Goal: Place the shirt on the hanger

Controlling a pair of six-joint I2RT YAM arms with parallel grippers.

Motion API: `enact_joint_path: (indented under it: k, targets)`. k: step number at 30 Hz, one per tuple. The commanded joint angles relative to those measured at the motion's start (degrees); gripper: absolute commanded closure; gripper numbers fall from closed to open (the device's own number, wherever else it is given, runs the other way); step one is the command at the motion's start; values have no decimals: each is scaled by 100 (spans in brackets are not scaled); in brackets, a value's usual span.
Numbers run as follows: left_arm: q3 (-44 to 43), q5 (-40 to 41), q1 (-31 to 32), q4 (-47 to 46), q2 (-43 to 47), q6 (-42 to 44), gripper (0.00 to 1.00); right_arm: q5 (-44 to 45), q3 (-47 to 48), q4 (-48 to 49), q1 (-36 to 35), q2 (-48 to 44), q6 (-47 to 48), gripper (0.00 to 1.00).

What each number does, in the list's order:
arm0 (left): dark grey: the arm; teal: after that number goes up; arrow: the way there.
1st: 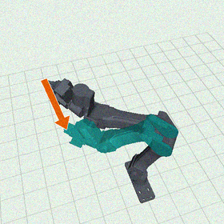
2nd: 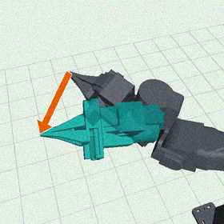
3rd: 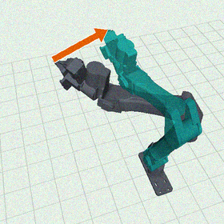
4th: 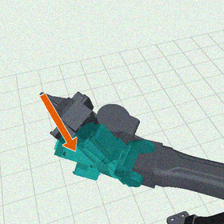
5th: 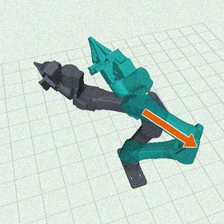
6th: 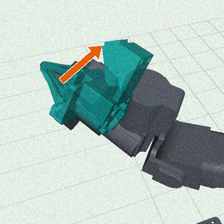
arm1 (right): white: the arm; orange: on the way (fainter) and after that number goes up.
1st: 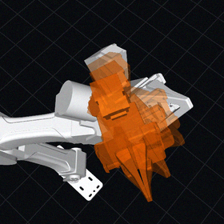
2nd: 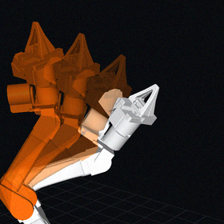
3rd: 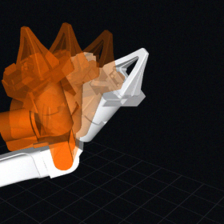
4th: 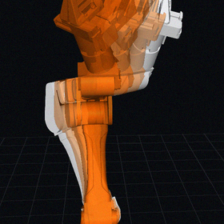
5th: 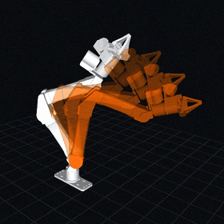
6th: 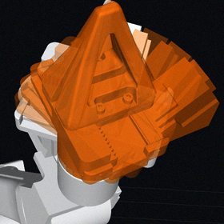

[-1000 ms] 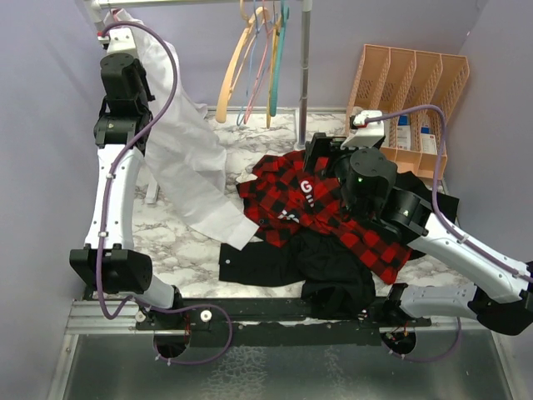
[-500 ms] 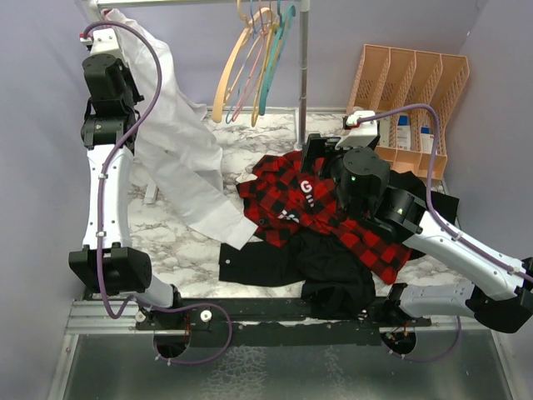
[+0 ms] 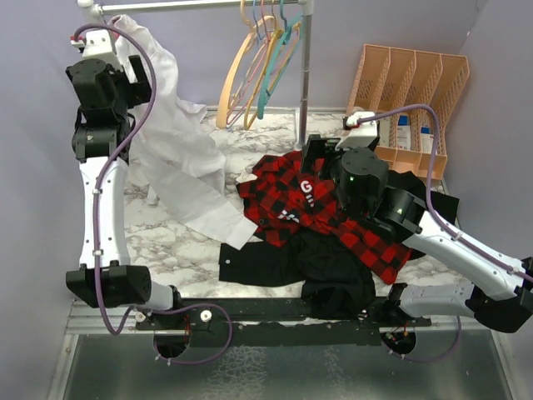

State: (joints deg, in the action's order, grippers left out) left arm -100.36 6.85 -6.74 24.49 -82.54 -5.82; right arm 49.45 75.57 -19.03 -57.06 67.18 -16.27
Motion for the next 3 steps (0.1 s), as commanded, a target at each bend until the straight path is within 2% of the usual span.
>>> enact_joint_path:
  k: [1, 3]
  targets:
    - [-229, 122, -29, -191, 423, 277, 1, 95, -91, 190, -34, -120, 28, 0]
    - [-384, 194, -28, -126, 450, 366, 1, 162, -246, 427, -34, -211, 153, 0]
